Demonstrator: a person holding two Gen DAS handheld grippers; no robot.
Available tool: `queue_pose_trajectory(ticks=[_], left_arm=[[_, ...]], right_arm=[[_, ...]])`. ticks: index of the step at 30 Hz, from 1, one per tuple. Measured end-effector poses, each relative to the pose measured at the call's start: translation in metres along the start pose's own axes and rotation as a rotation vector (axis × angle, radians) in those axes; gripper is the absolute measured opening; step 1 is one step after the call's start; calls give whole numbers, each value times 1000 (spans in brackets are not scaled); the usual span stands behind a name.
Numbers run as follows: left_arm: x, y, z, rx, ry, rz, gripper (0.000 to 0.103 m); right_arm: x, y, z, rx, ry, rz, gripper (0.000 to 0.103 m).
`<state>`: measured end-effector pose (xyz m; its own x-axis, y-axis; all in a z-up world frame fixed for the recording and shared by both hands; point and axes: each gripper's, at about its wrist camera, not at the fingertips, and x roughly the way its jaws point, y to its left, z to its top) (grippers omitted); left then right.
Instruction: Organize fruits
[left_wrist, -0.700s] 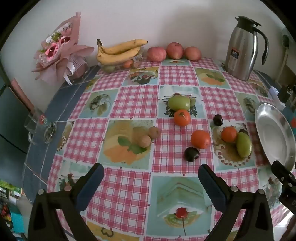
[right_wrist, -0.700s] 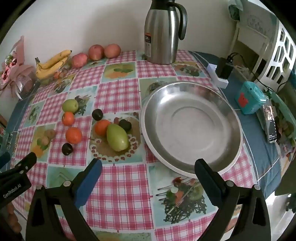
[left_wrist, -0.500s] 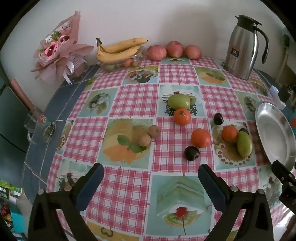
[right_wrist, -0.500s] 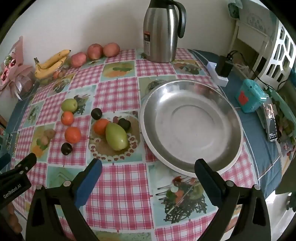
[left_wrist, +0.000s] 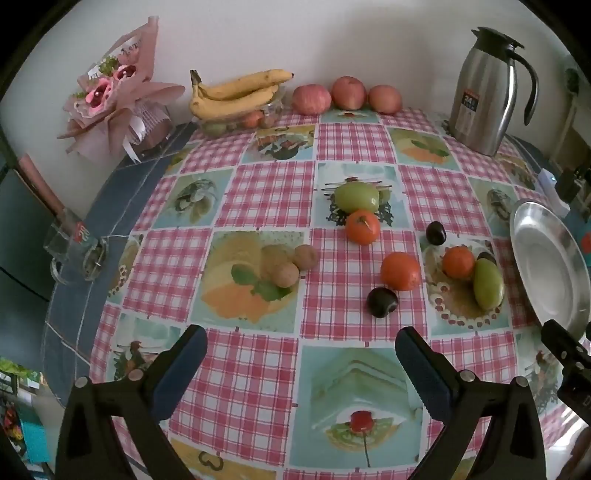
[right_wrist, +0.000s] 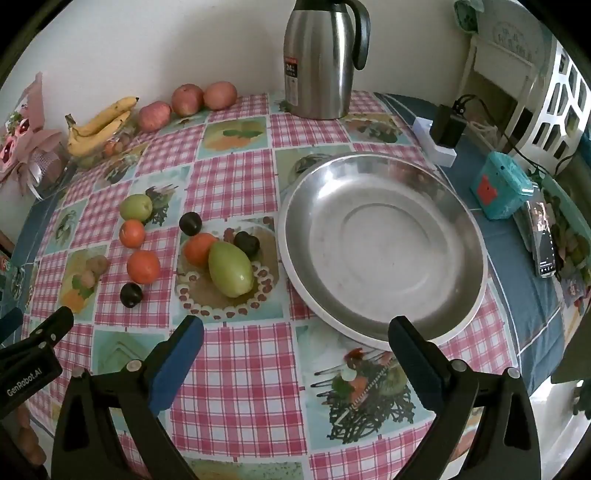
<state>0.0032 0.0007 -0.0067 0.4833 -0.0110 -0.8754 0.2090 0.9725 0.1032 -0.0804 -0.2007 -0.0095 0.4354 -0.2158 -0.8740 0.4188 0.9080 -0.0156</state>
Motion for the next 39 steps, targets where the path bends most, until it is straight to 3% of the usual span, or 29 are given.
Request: queue_pose_trajectory(ticks=[39], left_arm=[[6, 2, -1, -7, 28, -12, 103]], right_arm=[[1, -3, -1, 12, 12, 7, 100]])
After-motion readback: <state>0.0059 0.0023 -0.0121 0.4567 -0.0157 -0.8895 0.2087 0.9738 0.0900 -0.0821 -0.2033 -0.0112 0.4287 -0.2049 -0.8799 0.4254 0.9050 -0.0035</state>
